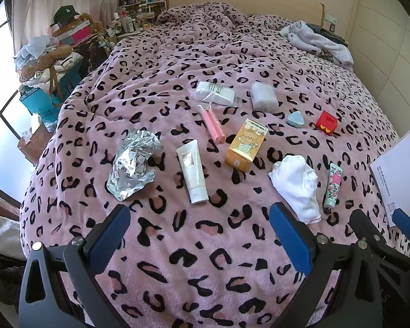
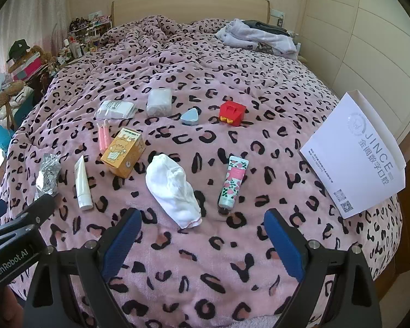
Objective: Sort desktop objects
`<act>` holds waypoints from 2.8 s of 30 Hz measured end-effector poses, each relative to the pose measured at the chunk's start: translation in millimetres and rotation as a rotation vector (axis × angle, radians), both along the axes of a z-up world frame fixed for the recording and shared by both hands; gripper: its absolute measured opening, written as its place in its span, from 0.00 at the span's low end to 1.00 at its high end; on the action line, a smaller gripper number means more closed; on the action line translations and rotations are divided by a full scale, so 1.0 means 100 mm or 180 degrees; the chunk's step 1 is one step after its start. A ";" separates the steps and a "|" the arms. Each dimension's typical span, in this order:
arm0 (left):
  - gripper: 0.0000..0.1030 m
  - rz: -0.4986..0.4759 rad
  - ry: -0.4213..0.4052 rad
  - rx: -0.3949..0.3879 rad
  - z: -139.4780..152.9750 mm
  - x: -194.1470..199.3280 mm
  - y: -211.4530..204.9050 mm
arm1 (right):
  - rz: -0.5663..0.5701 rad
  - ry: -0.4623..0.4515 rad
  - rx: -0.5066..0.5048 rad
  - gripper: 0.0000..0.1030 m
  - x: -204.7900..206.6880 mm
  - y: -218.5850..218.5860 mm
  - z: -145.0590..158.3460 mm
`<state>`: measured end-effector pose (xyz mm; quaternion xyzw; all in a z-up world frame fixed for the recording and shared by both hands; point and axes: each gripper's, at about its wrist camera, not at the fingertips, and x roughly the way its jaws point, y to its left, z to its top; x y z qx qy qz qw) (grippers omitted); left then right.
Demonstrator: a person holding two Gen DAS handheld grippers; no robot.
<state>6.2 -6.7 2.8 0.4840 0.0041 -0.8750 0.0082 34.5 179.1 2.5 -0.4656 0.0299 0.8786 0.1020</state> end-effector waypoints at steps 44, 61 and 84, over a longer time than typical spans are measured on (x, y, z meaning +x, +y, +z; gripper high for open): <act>0.99 0.0096 -0.0099 -0.0004 -0.66 -0.05 -0.87 | 0.0358 -0.0425 -0.0897 0.91 -0.05 -0.21 -0.82; 1.00 0.0128 0.0026 0.0082 -0.73 -0.72 -1.37 | 0.0656 -0.0399 -0.0742 0.91 -0.94 -1.06 -0.93; 0.99 -0.0006 -0.0327 0.0085 -1.60 -1.30 -1.48 | 0.1079 -0.0429 -0.0635 0.90 -1.48 -1.59 -1.48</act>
